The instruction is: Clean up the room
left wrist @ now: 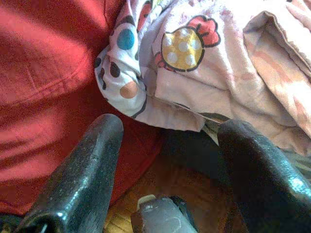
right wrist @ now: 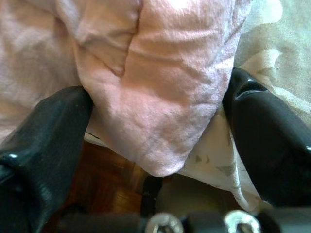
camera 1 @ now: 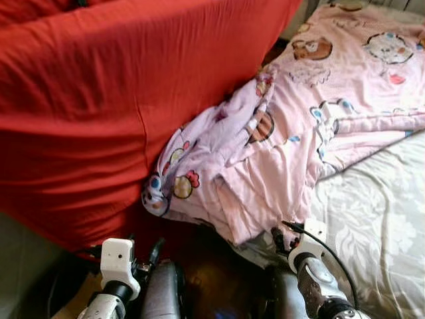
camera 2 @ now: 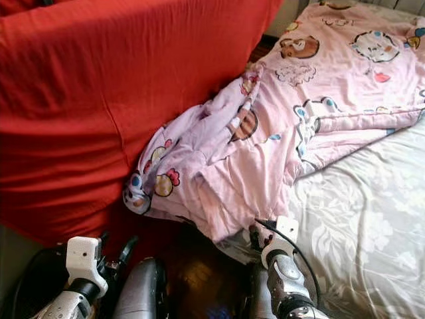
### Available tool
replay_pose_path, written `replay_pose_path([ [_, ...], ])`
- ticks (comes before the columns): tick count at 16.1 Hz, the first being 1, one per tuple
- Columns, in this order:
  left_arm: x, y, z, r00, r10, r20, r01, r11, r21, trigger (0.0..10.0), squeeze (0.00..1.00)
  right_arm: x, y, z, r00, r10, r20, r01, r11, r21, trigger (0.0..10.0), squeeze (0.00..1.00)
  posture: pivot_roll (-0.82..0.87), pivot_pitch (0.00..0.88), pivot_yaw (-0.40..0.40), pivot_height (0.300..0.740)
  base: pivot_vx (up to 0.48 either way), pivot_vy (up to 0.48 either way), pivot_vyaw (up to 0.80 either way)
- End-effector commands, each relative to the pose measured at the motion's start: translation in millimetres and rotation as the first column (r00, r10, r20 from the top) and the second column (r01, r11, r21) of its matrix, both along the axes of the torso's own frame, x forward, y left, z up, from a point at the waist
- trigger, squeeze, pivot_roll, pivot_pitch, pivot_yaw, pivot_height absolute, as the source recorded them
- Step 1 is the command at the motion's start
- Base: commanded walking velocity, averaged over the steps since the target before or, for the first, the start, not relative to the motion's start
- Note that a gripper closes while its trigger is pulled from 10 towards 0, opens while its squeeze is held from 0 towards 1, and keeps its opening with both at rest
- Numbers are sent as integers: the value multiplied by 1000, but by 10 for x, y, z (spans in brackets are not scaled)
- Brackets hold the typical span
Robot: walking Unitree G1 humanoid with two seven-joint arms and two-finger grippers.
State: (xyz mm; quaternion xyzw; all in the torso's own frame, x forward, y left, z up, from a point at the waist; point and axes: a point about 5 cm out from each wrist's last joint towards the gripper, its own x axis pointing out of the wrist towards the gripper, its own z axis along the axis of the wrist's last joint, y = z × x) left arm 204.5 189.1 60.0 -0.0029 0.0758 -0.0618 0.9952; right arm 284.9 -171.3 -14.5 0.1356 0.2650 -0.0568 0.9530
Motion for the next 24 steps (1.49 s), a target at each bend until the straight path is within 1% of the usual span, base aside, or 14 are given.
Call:
replay_pose_path([
  [1, -62, 29, -23, 999, 8, -34, -8, 1000, 2, 10000, 0, -102, 37, -105, 998, 3, -56, -2, 1000, 26, 510, 0, 169, 260, 30, 602, 0, 0, 0],
  [2, -67, 29, -19, 999, 10, -37, -10, 1000, 2, 10000, 0, -96, 50, -99, 999, 7, -49, -5, 999, 41, 0, 0, 168, 261, 29, 602, 0, 0, 0],
  [8, -48, 18, -25, 999, 20, -50, -21, 1000, -3, 10000, 0, -103, 44, -102, 999, 19, -44, -17, 999, 43, 0, 0, 161, 244, 19, 602, 0, 0, 0],
  [13, -14, 12, -78, 998, 36, -56, -36, 999, -6, 10000, 0, -83, 111, -84, 999, 44, -23, -42, 997, 64, 0, 0, 161, 215, 7, 602, 0, 0, 0],
  [15, 27, 24, -86, 997, 56, -51, -56, 998, -1, 10000, 0, -61, 121, -67, 999, 44, -17, -43, 997, 67, 0, 0, 153, 201, 6, 602, 0, 0, 0],
  [16, 68, 53, -83, 996, 80, -41, -81, 997, -11, 10000, 0, -35, 113, -42, 999, 40, -6, -39, 997, 68, 0, 0, 140, 184, 5, 602, 0, 0, 0],
  [17, 87, 51, -84, 996, 81, -39, -82, 997, -14, 10000, 0, -26, 107, -33, 999, 38, -1, -38, 997, 68, 0, 0, 137, 176, 3, 602, 0, 0, 0],
  [18, 147, 30, -87, 997, 72, -33, -72, 997, -18, 10000, 0, -10, 96, -18, 999, 38, 5, -38, 997, 67, 0, 0, 132, 161, 2, 602, 0, 0, 0],
  [20, 230, 7, -84, 997, 69, -18, -70, 997, -25, 10000, 0, -27, 79, -28, 999, 43, 8, -43, 997, 63, 0, 0, 121, 139, -3, 602, 0, 0, 0],
  [21, 249, 1, -85, 997, 70, -15, -71, 997, -27, 10000, 0, -36, 72, -35, 999, 45, 6, -45, 997, 61, 0, 0, 115, 122, -6, 602, 0, 0, 0],
  [22, 322, -19, -97, 997, 76, -6, -76, 997, -33, 10000, 0, -60, 46, -53, 999, 46, 1, -46, 997, 57, 0, 0, 104, 99, -9, 602, 0, 0, 0],
  [24, 392, -49, -99, 997, 74, 5, -74, 996, -42, 10000, 0, -81, 10, -66, 999, 40, 0, -40, 998, 53, 0, 0, 88, 75, -9, 602, 0, 0, 0],
])
